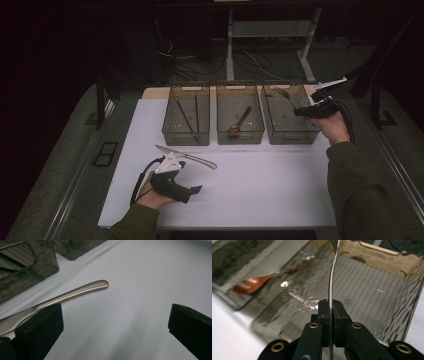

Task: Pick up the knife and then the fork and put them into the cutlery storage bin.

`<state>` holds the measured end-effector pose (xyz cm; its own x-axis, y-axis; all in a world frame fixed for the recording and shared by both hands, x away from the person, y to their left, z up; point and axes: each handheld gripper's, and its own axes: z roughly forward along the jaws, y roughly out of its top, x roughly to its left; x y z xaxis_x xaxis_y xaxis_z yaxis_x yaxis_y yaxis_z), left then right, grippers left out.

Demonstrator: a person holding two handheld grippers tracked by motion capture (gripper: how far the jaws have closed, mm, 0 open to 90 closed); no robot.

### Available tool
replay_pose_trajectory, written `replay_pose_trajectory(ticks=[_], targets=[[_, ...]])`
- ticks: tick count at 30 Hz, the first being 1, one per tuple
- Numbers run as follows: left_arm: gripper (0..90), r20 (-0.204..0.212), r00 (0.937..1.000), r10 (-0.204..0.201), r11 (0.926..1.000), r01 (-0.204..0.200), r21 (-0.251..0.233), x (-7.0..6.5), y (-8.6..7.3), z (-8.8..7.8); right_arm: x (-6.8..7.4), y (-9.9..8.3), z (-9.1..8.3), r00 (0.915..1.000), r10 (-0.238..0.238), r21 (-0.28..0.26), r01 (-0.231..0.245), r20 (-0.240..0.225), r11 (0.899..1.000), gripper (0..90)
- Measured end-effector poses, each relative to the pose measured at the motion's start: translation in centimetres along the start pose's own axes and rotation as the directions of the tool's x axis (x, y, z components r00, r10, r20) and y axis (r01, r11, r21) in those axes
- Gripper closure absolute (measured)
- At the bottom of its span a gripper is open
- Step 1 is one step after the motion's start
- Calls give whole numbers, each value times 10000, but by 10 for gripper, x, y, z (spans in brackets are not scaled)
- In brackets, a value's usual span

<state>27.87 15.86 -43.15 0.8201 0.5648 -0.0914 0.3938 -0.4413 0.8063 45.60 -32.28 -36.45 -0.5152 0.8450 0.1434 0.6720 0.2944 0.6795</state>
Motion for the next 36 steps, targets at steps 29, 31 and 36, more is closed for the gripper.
replay_pose_trajectory(ticks=[29,31,36], targets=[[0,-32,10000,-34,9999,35,129,0,0,0,20,-24,-24,9974,-239,-1154,160,-677,9932,368],[0,-45,10000,-30,9999,31,131,0,0,0,27,-29,-30,9962,-385,-1234,287,-778,9919,349],[0,-113,9999,-32,9999,33,154,0,0,-1,44,-45,-36,9924,-727,-1437,580,-993,9879,325]])
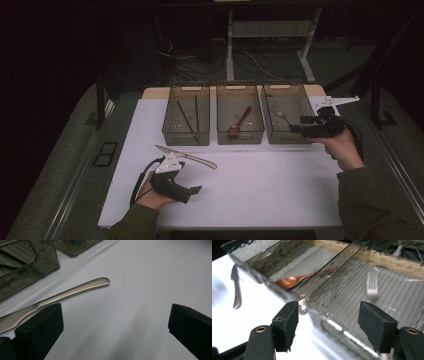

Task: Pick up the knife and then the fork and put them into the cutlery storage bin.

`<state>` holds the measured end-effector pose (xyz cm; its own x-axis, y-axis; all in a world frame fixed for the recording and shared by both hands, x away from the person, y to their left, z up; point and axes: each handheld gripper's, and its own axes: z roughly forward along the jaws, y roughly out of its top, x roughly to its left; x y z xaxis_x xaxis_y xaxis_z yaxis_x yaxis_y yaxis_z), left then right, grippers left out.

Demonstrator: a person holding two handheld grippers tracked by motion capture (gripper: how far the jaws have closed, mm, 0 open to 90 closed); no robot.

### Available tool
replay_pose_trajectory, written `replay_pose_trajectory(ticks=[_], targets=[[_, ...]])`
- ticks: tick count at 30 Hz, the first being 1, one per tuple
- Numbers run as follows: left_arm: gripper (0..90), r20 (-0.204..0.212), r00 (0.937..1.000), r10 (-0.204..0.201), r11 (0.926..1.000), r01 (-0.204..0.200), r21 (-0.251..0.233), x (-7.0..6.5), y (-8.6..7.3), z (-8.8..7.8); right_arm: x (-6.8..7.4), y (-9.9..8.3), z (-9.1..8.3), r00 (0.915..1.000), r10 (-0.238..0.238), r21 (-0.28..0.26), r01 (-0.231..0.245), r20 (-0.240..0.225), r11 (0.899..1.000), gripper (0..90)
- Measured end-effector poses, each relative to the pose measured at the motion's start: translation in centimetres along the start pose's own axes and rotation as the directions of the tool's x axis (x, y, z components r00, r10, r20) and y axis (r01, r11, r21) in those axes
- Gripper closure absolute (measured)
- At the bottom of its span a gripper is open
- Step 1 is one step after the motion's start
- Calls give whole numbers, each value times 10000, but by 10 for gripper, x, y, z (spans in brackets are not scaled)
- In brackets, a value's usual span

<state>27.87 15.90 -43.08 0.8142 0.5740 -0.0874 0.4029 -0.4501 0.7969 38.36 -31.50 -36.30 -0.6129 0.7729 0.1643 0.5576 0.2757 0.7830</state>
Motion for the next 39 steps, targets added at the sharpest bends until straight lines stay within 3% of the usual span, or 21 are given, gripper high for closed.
replay_pose_trajectory(ticks=[9,14,21,25,31,39], targets=[[129,-198,9997,138,9997,-135,184,1,5,-2,34,-40,1,9973,-399,-89,395,-614,9992,295],[221,-173,9997,188,9997,-186,127,3,7,-4,51,-64,2,9952,-918,-25,918,-345,9958,274],[418,-202,9993,328,9993,-324,206,9,13,-6,67,-94,0,9955,-769,-85,765,-555,9970,207],[598,-529,9969,582,9976,-561,407,14,18,-5,75,-107,-3,9942,-970,49,973,-472,9952,204],[869,-1127,9913,675,9930,-558,1039,31,28,3,80,-118,-8,9918,-1124,142,1135,-614,9934,203],[892,-2062,9761,683,9848,-328,1706,65,37,20,80,-117,-7,9922,-1096,179,1108,-588,9937,203]])
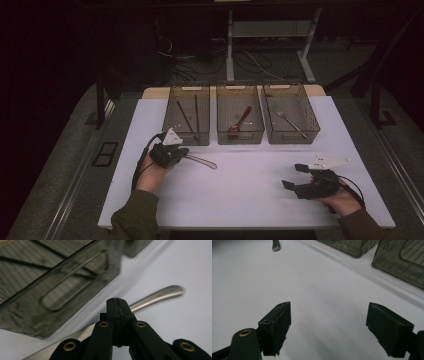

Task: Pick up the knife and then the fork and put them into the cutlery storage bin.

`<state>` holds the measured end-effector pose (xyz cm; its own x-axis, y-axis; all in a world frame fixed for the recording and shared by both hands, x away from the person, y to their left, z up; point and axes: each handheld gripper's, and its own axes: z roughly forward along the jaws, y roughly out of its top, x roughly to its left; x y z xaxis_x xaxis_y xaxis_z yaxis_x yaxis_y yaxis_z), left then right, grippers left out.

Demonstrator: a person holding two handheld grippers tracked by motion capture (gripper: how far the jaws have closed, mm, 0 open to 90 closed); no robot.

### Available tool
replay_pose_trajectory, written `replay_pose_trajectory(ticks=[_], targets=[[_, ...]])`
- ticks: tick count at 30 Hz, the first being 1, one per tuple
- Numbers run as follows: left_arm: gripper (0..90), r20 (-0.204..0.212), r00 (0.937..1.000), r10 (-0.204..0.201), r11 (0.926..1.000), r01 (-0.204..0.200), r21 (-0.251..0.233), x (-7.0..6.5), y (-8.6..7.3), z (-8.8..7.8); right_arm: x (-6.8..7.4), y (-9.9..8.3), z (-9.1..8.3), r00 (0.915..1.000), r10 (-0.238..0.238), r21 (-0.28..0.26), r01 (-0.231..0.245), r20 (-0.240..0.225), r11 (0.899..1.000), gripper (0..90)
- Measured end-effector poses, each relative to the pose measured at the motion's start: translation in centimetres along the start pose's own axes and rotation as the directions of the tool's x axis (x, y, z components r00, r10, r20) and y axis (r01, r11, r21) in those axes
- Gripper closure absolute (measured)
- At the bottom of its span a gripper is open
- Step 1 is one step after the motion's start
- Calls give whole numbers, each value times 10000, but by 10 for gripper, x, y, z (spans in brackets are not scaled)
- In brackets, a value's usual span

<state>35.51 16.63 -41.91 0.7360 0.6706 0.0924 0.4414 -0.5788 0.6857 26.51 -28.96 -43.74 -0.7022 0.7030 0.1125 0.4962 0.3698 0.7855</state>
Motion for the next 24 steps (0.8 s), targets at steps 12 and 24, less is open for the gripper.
replay_pose_trajectory(ticks=[12,24], targets=[[892,-117,9999,-20,9973,29,739,14,-2,29,-1,0,1,10000,-49,36,49,-13,10000,204],[893,506,9985,199,9922,-259,1220,12,-6,19,-2,0,0,10000,-27,-5,27,2,10000,203]])
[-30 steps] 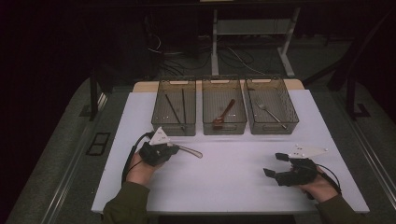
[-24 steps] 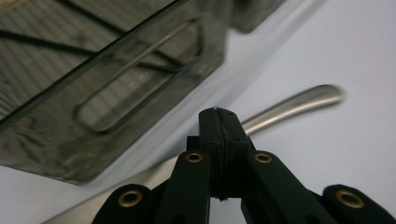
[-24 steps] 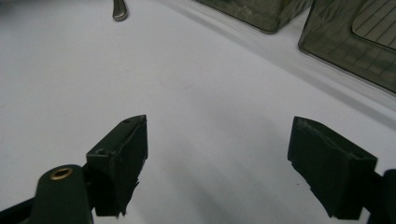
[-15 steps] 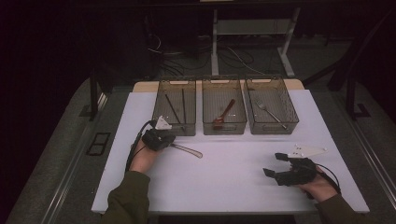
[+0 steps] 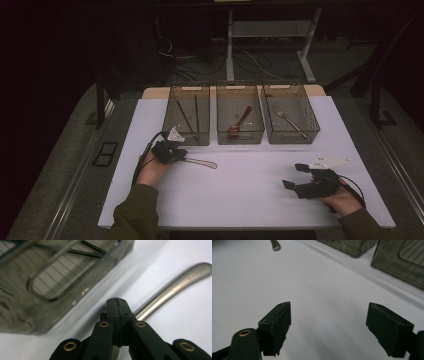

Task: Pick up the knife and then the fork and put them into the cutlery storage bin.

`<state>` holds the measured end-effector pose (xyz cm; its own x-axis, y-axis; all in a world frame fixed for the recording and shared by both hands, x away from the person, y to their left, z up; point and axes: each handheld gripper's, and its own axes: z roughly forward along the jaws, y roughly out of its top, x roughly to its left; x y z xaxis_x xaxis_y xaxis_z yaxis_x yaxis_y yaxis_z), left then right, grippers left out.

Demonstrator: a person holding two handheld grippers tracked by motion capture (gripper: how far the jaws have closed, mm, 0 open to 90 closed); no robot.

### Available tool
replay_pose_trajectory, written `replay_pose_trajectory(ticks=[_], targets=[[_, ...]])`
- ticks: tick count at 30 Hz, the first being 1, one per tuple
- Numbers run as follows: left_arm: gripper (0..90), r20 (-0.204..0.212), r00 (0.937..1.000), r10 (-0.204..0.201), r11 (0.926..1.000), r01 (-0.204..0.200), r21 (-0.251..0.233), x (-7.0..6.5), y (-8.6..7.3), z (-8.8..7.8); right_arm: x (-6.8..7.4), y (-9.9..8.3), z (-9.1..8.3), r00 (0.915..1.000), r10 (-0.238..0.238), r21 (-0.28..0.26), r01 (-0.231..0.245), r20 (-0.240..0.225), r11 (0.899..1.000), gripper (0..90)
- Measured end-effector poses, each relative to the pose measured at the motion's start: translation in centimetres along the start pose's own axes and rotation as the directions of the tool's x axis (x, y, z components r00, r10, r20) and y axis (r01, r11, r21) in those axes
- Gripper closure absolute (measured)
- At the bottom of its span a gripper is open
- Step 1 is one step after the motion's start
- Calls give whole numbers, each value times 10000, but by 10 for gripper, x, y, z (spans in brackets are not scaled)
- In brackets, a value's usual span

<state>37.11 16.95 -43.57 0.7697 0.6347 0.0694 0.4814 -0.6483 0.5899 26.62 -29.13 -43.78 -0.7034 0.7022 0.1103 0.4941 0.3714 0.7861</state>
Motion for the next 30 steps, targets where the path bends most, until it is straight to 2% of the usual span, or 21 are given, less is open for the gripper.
replay_pose_trajectory(ticks=[8,10,16,20,23,24,27,30], targets=[[893,556,9983,144,9990,-167,426,-9,-10,-13,-1,0,-1,10000,8,-12,-8,-12,10000,204],[893,685,9976,51,9994,-73,330,-14,-13,-14,-1,0,-1,10000,18,-16,-18,-11,10000,204],[894,1010,9937,488,9968,-549,589,-26,-19,-23,-1,0,-1,10000,70,-6,-70,-30,10000,203],[893,1107,9924,539,9968,-600,531,-32,-22,-26,-1,0,-1,10000,45,18,-45,-54,10000,203],[882,1154,9921,484,9985,-510,193,-32,-22,-28,0,0,-1,10000,23,35,-23,-46,10000,203],[830,1139,9926,414,9991,-422,53,-33,-22,-30,0,0,-1,10000,23,41,-23,-46,10000,203],[752,1396,9898,285,9982,-209,-560,-38,-21,-34,-1,0,-1,10000,16,40,-16,-40,10000,203],[674,1395,9888,539,9960,-431,-788,-43,-24,-34,-1,0,-1,10000,25,48,-25,-51,10000,204]])
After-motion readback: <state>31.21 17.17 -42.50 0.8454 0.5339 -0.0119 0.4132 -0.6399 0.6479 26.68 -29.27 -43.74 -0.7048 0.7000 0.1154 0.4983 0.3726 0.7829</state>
